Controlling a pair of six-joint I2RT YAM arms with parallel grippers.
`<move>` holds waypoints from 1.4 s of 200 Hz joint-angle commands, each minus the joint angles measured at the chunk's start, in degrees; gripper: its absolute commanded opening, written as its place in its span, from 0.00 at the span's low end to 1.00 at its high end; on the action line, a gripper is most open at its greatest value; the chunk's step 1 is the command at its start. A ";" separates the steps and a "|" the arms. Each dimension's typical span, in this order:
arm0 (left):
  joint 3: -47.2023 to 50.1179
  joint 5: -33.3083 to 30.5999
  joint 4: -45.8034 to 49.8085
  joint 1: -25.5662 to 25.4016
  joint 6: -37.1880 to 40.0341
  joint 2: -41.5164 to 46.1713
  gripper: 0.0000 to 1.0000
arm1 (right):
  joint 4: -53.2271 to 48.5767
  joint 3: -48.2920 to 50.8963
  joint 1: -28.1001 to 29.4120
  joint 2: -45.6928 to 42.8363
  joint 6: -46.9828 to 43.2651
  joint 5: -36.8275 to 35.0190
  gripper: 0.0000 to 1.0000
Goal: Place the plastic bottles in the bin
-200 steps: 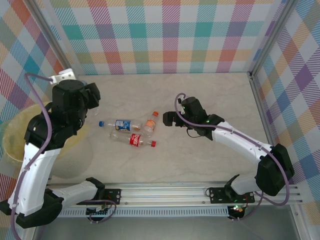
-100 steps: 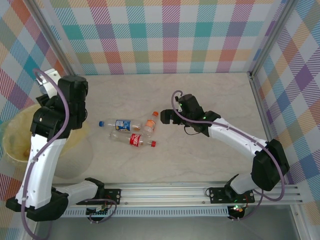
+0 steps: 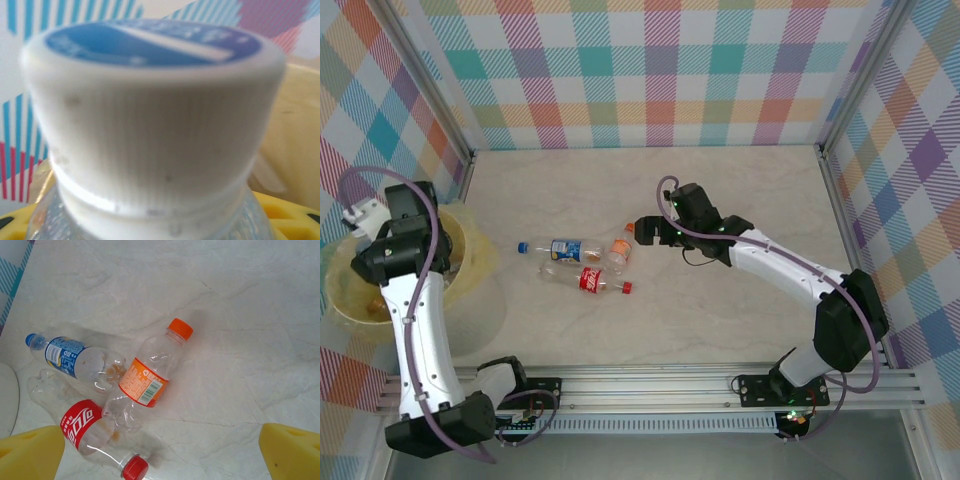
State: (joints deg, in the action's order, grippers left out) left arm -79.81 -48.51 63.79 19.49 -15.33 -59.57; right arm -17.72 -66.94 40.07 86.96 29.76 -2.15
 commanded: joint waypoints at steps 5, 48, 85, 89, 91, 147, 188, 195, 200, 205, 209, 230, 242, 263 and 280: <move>2.91 6.01 -4.81 8.49 3.97 0.60 0.52 | -0.04 -1.86 -0.27 0.64 1.53 1.90 1.00; 0.17 4.53 -2.43 15.53 0.65 -3.79 0.72 | -1.73 -3.79 -0.31 1.85 0.50 2.78 1.00; -4.52 9.22 1.89 16.26 -2.06 -7.66 0.88 | -1.86 -3.30 -0.34 1.55 0.43 2.11 1.00; -4.70 10.05 2.03 16.22 -2.22 -7.57 0.88 | -1.87 -3.21 -0.27 1.55 0.52 2.10 1.00; -4.78 10.49 2.06 16.20 -2.32 -7.46 0.88 | -1.88 -3.20 -0.33 1.48 0.49 2.07 1.00; -6.66 26.00 1.81 14.06 -5.01 -4.64 0.87 | -1.98 -3.18 -0.35 1.46 0.43 1.36 1.00; -6.85 31.77 0.84 11.28 -8.24 -2.39 0.91 | -2.15 -2.72 -0.35 0.98 0.71 0.92 1.00; -5.43 32.14 0.68 11.28 -8.85 -1.97 0.92 | -2.15 -2.46 -0.35 0.86 0.71 0.77 1.00; -4.06 32.56 0.62 11.43 -9.29 -1.69 0.92 | -2.07 -2.21 -0.34 0.68 0.74 0.62 1.00; -2.64 33.32 0.36 11.71 -9.64 -1.44 0.93 | -1.93 -1.92 -0.35 0.57 0.78 0.49 1.00; -1.39 33.83 0.23 11.91 -10.04 -1.30 0.93 | -1.84 -1.69 -0.35 0.43 0.74 0.44 1.00; 4.95 34.85 -0.77 13.74 -10.91 -0.14 0.93 | -1.97 -1.27 -0.35 0.14 0.40 0.35 1.00; 5.99 34.50 -0.84 14.40 -10.95 0.50 0.93 | -2.37 -1.43 -0.35 -0.02 0.05 0.34 1.00; 3.29 36.27 -0.35 14.55 -10.61 0.27 0.93 | -2.51 -1.40 -0.35 -0.30 -0.75 -0.32 1.00; -0.75 39.37 -0.03 14.53 -10.24 -0.60 0.92 | -2.47 -1.44 -0.35 -0.32 -0.92 -0.55 1.00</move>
State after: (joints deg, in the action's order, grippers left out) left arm -78.00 -16.51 58.57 33.54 -23.16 -58.35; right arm -19.25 -68.99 40.07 88.36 29.76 -1.58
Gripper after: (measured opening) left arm 0.924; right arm 0.996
